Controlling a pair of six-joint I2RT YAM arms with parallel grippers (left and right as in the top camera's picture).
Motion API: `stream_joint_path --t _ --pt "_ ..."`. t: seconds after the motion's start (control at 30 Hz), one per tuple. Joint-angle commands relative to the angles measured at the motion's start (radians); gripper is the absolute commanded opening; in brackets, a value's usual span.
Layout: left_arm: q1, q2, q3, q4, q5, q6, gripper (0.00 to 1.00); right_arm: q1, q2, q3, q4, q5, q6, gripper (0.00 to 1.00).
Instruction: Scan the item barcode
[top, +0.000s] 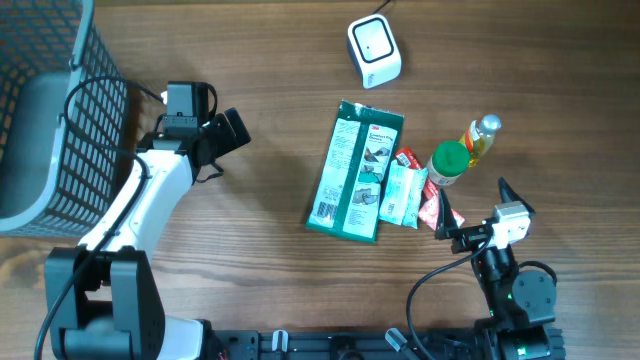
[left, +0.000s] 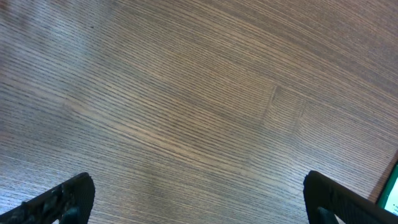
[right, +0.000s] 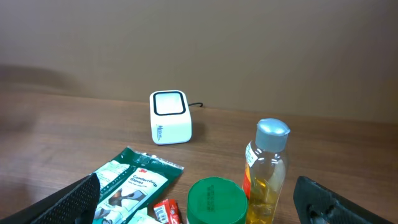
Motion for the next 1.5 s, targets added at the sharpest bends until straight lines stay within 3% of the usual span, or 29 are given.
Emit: stream_joint_path --t 0.0,0.4,0.6,1.03,1.23,1.47 --pt "0.004 -0.004 0.005 0.003 -0.010 0.001 1.00 -0.004 -0.008 -0.001 0.000 0.005 0.022 1.00" --pt "0.016 -0.007 0.005 -0.005 -0.006 0.001 1.00 -0.004 -0.008 -0.001 0.000 0.004 0.022 1.00" --pt "0.010 -0.132 0.004 -0.017 -0.006 0.001 1.00 -0.004 -0.008 -0.001 0.000 0.004 0.022 1.00" --pt "0.010 -0.956 0.004 -0.018 -0.006 0.001 1.00 -0.004 -0.008 -0.001 0.000 0.004 0.022 1.00" --pt "0.010 -1.172 0.004 -0.050 -0.006 0.001 1.00 -0.004 -0.008 -0.001 0.000 0.004 0.022 1.00" --pt "0.010 -1.339 0.003 -0.290 -0.006 0.001 1.00 -0.004 -0.008 -0.001 0.000 0.005 0.022 1.00"
